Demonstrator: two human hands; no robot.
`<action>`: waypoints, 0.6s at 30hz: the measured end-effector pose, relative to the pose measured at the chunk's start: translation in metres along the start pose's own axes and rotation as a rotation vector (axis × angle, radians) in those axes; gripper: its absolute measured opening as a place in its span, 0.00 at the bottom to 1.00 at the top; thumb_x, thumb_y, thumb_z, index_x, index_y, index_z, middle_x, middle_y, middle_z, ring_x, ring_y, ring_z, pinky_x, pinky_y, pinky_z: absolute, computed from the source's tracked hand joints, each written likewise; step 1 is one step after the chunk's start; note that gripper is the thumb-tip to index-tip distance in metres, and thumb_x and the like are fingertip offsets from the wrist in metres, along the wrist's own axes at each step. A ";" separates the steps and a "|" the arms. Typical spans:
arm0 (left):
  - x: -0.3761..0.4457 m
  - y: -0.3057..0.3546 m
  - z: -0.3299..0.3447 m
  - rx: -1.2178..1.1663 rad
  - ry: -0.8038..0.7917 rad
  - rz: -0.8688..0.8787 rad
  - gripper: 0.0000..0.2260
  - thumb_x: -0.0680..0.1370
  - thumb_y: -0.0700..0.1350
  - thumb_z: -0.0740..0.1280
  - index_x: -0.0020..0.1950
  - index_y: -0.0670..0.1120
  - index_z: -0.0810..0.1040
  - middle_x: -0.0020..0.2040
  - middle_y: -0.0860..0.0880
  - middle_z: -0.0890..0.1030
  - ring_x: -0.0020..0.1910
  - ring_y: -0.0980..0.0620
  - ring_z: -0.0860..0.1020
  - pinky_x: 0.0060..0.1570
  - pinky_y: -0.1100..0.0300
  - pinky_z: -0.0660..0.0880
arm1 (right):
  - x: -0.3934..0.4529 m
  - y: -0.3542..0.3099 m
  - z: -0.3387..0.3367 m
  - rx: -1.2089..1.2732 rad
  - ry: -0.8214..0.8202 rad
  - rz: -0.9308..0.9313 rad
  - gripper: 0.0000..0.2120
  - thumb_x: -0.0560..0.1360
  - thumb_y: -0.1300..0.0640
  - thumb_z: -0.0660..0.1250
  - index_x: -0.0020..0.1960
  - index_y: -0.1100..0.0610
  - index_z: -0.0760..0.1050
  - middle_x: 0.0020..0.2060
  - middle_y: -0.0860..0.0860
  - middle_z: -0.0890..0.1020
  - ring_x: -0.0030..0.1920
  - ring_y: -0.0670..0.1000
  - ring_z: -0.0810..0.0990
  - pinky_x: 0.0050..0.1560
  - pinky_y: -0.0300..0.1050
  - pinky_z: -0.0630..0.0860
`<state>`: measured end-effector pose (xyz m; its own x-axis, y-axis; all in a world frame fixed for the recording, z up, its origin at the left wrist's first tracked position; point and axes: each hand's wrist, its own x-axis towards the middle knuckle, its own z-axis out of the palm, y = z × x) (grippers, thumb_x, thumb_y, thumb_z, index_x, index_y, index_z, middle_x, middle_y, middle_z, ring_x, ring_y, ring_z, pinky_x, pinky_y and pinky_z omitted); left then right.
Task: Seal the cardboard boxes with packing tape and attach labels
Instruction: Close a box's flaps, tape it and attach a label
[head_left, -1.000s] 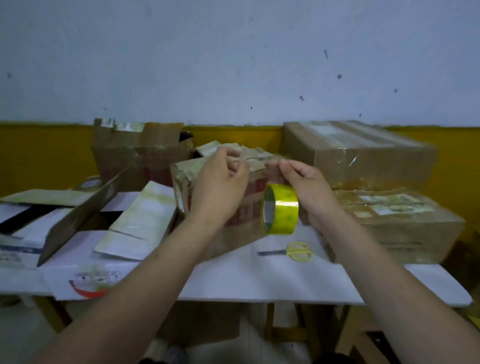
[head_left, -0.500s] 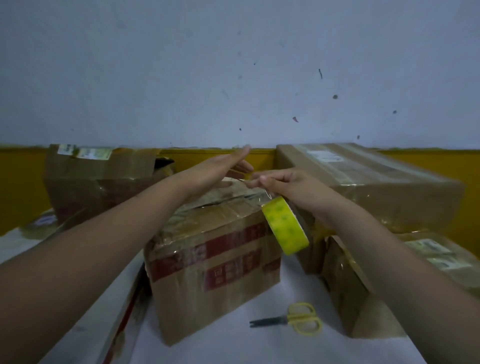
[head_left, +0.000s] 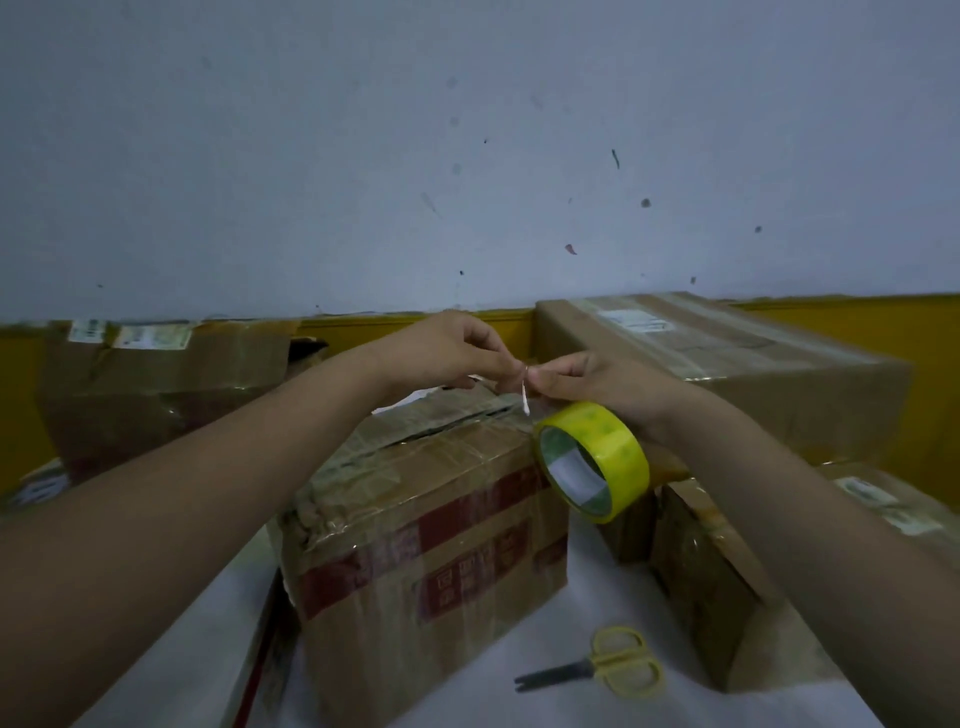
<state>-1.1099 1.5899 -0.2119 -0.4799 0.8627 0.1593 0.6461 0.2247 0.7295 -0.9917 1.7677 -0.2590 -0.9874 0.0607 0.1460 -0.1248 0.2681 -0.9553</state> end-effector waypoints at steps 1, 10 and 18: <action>0.002 0.000 0.000 -0.007 0.003 -0.007 0.09 0.77 0.48 0.73 0.49 0.42 0.84 0.53 0.51 0.86 0.56 0.56 0.81 0.63 0.51 0.77 | 0.000 -0.001 0.000 0.000 0.002 0.020 0.15 0.73 0.48 0.68 0.53 0.56 0.84 0.45 0.57 0.84 0.41 0.48 0.81 0.39 0.39 0.76; 0.012 -0.019 0.004 -0.110 -0.025 -0.102 0.07 0.76 0.49 0.73 0.44 0.45 0.84 0.57 0.49 0.85 0.60 0.54 0.80 0.68 0.49 0.72 | -0.031 0.002 0.006 -0.261 0.614 0.015 0.23 0.72 0.31 0.64 0.50 0.49 0.82 0.45 0.46 0.86 0.47 0.45 0.84 0.57 0.52 0.79; 0.010 -0.029 0.000 -0.127 0.028 -0.143 0.10 0.73 0.52 0.76 0.47 0.47 0.87 0.62 0.52 0.82 0.65 0.53 0.76 0.64 0.52 0.71 | -0.095 -0.008 0.059 -0.099 0.473 -0.012 0.28 0.78 0.38 0.57 0.41 0.59 0.84 0.35 0.59 0.84 0.38 0.52 0.83 0.51 0.50 0.75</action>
<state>-1.1338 1.5922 -0.2317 -0.5792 0.8126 0.0649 0.4904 0.2838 0.8240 -0.9026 1.7036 -0.2808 -0.8305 0.4819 0.2794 -0.1028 0.3605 -0.9271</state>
